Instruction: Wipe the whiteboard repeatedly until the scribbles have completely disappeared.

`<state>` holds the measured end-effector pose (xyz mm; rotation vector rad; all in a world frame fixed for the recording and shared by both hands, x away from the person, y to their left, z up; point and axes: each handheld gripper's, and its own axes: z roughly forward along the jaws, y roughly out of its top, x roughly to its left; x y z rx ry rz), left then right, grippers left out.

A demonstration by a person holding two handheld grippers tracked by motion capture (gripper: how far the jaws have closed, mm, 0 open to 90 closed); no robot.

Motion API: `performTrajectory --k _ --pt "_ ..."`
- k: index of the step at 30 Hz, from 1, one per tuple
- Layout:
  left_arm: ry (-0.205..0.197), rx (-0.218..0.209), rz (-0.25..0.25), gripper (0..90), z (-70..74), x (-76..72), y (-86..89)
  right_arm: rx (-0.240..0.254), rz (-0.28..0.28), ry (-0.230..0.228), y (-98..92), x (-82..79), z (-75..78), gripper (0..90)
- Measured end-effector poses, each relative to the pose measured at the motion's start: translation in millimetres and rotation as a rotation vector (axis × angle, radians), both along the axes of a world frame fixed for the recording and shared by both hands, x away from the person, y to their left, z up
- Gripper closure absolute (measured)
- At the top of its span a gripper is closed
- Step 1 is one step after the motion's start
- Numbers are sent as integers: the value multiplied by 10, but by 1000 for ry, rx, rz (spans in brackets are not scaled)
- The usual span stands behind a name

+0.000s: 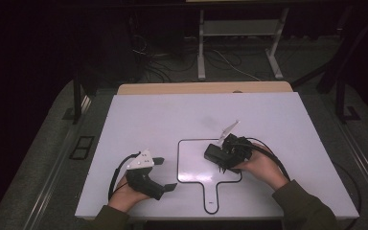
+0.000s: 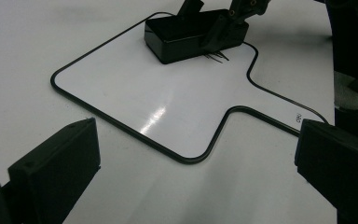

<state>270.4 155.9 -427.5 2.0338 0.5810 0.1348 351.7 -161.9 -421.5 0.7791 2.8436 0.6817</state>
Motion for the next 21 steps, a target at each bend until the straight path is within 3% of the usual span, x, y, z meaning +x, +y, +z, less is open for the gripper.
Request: performTrajectory --k 17,21 --pt "0 -2 0 0 2 -3 0 -20 46 4 0 -238 11 384" --pt "1 -2 0 0 2 -3 0 -34 87 -2 -1 -297 16 384"
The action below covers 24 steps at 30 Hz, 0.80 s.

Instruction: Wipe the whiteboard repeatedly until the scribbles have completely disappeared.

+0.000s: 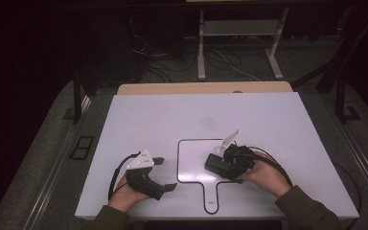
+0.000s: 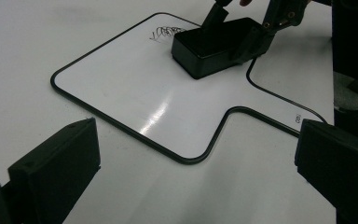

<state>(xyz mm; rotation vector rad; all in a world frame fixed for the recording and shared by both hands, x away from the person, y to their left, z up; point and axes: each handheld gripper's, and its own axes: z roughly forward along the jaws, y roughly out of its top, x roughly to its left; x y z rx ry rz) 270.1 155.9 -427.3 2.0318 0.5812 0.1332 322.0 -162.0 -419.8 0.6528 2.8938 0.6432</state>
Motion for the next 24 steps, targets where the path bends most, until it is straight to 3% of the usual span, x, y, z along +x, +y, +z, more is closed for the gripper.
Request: performTrajectory --k 2,9,24 --pt "0 0 0 0 0 0 0 9 -23 6 15 -24 -1 384" --pt "1 1 0 0 -2 -1 -6 18 -21 11 -2 47 -5 384" --pt "3 -1 2 0 -5 2 -8 15 -92 -5 -44 403 -10 384"
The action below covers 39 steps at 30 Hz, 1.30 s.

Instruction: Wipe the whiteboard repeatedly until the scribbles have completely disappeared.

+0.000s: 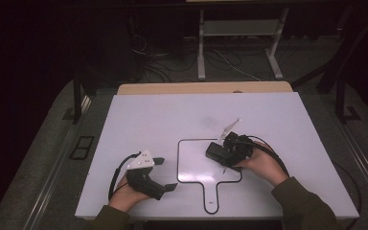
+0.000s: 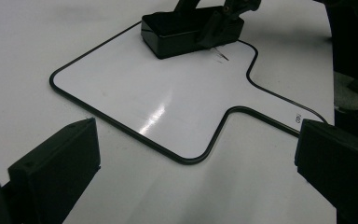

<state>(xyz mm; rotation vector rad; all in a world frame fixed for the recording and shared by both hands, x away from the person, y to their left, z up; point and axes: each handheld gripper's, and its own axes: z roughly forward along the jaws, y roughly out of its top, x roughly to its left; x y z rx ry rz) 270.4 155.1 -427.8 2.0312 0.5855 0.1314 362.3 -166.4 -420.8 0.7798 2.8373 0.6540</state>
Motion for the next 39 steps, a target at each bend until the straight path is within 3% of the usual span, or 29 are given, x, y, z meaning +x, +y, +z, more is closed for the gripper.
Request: performTrajectory --k 18,24,28,39 --pt "0 1 -2 0 -2 2 5 -7 -87 2 -18 457 1 384" --pt "0 4 -4 0 -4 3 3 5 -111 10 -42 538 -2 384" --pt "1 4 -4 0 -3 2 3 -7 -107 1 -39 533 0 384" --pt "-1 4 -3 0 0 -2 4 -19 -55 1 -37 268 6 384"
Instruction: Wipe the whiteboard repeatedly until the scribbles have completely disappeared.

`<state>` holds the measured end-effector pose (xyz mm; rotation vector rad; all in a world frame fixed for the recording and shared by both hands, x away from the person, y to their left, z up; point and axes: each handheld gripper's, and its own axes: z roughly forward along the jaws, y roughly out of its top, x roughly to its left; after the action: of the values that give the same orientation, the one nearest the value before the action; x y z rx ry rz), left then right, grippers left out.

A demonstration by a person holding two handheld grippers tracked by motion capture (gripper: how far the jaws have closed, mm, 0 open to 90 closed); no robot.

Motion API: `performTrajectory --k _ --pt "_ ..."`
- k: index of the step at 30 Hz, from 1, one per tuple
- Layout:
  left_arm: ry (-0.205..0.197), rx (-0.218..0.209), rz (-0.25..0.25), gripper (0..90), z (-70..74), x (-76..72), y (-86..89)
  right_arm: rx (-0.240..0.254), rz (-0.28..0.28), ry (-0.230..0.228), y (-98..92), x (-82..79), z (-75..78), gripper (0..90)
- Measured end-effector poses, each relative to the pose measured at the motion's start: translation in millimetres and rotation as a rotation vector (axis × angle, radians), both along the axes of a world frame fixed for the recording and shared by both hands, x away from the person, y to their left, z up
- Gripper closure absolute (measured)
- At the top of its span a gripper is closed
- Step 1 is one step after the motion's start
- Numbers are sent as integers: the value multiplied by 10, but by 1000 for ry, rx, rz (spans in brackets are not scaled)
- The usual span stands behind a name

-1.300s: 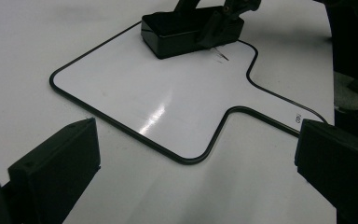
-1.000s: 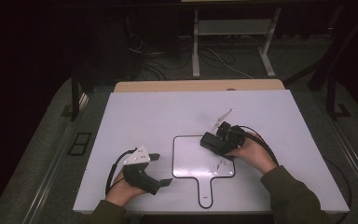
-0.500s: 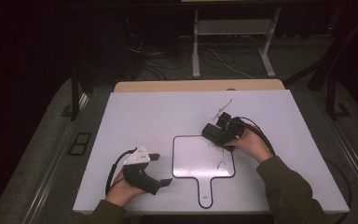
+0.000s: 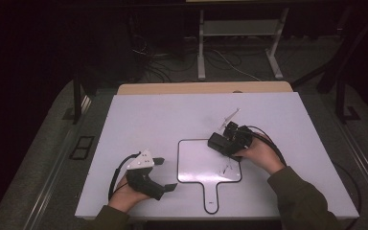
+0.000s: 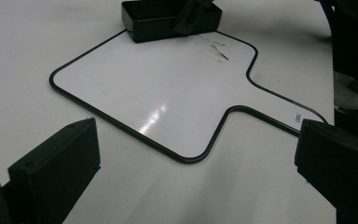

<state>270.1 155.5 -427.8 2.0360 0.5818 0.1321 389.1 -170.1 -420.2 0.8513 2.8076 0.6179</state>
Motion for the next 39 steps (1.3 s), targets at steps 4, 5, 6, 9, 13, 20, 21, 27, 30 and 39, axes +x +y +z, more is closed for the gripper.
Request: performTrajectory --k 4,5,6,9,13,20,21,27,30,39 --pt "0 0 0 0 0 -1 -4 -1 22 1 -2 -124 2 384" --pt "0 0 0 0 0 -2 -6 -1 22 1 -2 -124 2 384" --pt "0 0 0 0 0 -2 -6 -1 36 3 -4 -184 2 384" --pt "0 0 2 0 0 -4 -6 -4 58 0 -10 -270 2 384" --pt "-2 1 -1 0 0 -2 -8 -5 78 4 4 -384 5 384" --pt "-2 0 1 0 2 -5 -11 -12 116 3 26 -555 10 384" --pt "-2 0 0 0 2 -6 -12 -11 118 5 35 -585 11 384" --pt "-1 0 0 0 4 -10 -15 -24 142 -3 54 -600 15 384" --pt "-1 0 1 0 2 -9 -14 -17 119 1 48 -528 14 384" --pt "1 1 1 0 -1 -5 -8 -24 100 -14 46 -430 11 384"
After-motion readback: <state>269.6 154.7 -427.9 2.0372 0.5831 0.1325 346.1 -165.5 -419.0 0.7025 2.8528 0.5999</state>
